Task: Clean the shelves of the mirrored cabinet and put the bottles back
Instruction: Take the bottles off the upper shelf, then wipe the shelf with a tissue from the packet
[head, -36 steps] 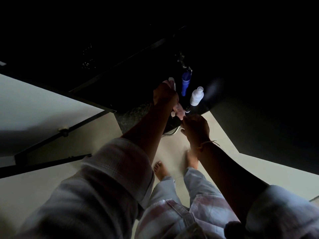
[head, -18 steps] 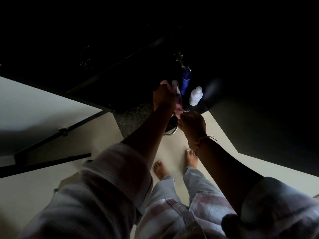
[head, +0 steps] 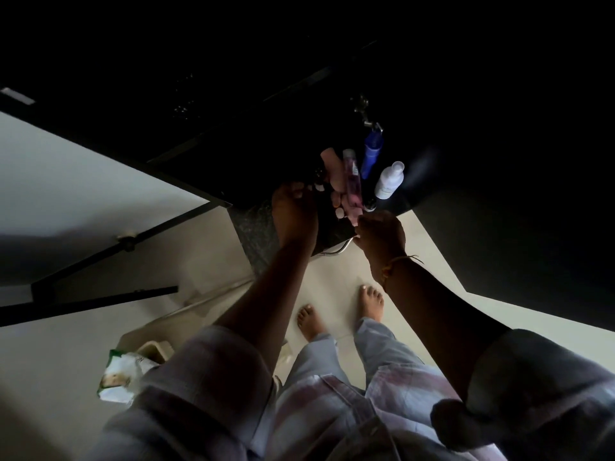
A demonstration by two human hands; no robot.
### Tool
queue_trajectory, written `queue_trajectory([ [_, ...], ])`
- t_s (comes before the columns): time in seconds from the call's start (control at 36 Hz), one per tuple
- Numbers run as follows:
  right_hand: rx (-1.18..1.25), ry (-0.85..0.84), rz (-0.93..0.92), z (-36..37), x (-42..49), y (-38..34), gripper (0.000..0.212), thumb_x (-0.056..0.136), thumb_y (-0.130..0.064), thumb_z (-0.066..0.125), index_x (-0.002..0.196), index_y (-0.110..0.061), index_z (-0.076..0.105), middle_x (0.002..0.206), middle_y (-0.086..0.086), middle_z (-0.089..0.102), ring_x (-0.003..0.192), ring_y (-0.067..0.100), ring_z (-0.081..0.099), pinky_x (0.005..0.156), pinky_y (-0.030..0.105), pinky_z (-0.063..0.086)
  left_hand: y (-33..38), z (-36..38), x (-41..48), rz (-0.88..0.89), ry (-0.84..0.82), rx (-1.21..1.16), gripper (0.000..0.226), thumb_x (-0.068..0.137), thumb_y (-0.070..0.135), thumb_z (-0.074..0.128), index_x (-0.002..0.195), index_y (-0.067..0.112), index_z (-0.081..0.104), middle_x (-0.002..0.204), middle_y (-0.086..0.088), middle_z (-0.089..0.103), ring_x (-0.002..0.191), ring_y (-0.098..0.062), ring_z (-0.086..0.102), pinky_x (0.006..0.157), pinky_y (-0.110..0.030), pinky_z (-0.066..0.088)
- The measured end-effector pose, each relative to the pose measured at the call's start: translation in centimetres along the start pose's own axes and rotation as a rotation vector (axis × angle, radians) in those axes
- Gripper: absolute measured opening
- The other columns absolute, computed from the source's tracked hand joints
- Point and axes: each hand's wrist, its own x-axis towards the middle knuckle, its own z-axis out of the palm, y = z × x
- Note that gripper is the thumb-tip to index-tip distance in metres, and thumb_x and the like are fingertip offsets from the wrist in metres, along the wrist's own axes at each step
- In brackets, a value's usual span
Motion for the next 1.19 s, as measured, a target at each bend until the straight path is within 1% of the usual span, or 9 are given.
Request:
queue_trajectory([
  [0.11,-0.08,0.037,-0.055,0.7,-2.3,-0.4,0.027,0.082,-0.038,0.044,0.086,-0.02,0.063,0.089,0.007,0.07,0.086,0.032,0.067,0.08,0.044,0.055,-2.5,-1.8,-1.9,-0.046,-0.022,0.011,0.015,0.093,0.023,0.06,0.103,0.012,0.064,0.092,0.004,0.065,0.088,-0.015,0.065,0.074,-0.027,0.051],
  [0.28,-0.223,-0.025,-0.313,3.2,-6.8,-0.9,0.013,0.09,-0.023,0.054,0.096,-0.021,0.065,0.095,0.0,0.071,0.091,0.019,0.064,0.072,0.021,0.041,-6.3,-5.4,-5.1,-0.065,-0.092,0.08,0.012,0.091,0.022,0.062,0.1,0.014,0.062,0.097,-0.005,0.068,0.089,-0.019,0.064,0.077,-0.03,0.05],
  [0.36,-0.323,-0.123,-0.46,5.4,-8.2,-1.2,0.015,0.091,-0.023,0.057,0.1,-0.013,0.064,0.097,0.007,0.07,0.093,0.026,0.064,0.077,0.031,0.05,-8.4,-7.9,-6.4,-0.018,-0.093,0.145,0.012,0.09,0.022,0.062,0.099,0.014,0.062,0.097,-0.003,0.065,0.088,-0.017,0.061,0.074,-0.026,0.048],
  [0.44,-0.414,-0.237,-0.562,8.3,-9.4,-1.6,0.023,0.091,-0.026,0.058,0.108,-0.01,0.062,0.103,0.01,0.068,0.097,0.027,0.064,0.08,0.042,0.054,-10.2,-10.8,-8.0,0.01,-0.069,0.195,0.012,0.093,0.021,0.06,0.103,0.014,0.062,0.1,-0.002,0.061,0.084,-0.009,0.054,0.069,-0.011,0.037],
  [0.53,-0.567,-0.37,-0.637,11.8,-10.7,-2.1,0.035,0.092,-0.032,0.056,0.121,-0.013,0.057,0.113,0.009,0.065,0.104,0.026,0.062,0.083,0.04,0.055,-13.0,-14.0,-9.3,-0.053,0.004,0.186,0.022,0.093,0.022,0.06,0.113,0.012,0.06,0.11,-0.002,0.059,0.095,-0.011,0.054,0.081,-0.015,0.037],
  [0.67,-0.82,-0.566,-0.819,18.7,-14.2,-3.3,0.046,0.094,-0.035,0.053,0.134,-0.014,0.048,0.134,0.01,0.052,0.12,0.028,0.051,0.097,0.038,0.046,-19.2,-19.5,-11.2,-0.26,0.2,0.125,0.029,0.091,0.025,0.061,0.117,0.013,0.058,0.118,-0.005,0.058,0.109,-0.021,0.055,0.097,-0.033,0.044],
  [0.89,-1.135,-0.879,-1.111,29.3,-21.2,-2.2,0.054,0.094,-0.039,0.05,0.14,-0.014,0.039,0.144,0.011,0.041,0.131,0.031,0.041,0.105,0.043,0.04,-28.9,-26.4,-15.9,-0.564,0.435,0.153,0.035,0.091,0.022,0.062,0.123,0.007,0.056,0.125,-0.013,0.056,0.12,-0.028,0.049,0.105,-0.038,0.04],
  [1.03,-1.302,-1.02,-1.15,33.0,-23.4,0.2,0.061,0.094,-0.041,0.048,0.147,-0.017,0.028,0.156,0.01,0.025,0.141,0.028,0.028,0.112,0.043,0.031,-33.8,-28.3,-17.4,-0.797,0.445,0.061,0.037,0.089,0.019,0.064,0.122,0.006,0.056,0.127,-0.013,0.056,0.121,-0.029,0.049,0.101,-0.033,0.038],
  [1.19,-1.429,-1.086,-1.14,34.7,-23.7,1.9,0.062,0.094,-0.041,0.049,0.148,-0.02,0.026,0.157,0.009,0.023,0.141,0.03,0.028,0.11,0.046,0.034,-37.5,-29.2,-16.2,-0.979,0.487,-0.084,0.051,0.084,0.021,0.07,0.129,0.007,0.05,0.128,-0.017,0.052,0.119,-0.033,0.049,0.1,-0.039,0.04],
])
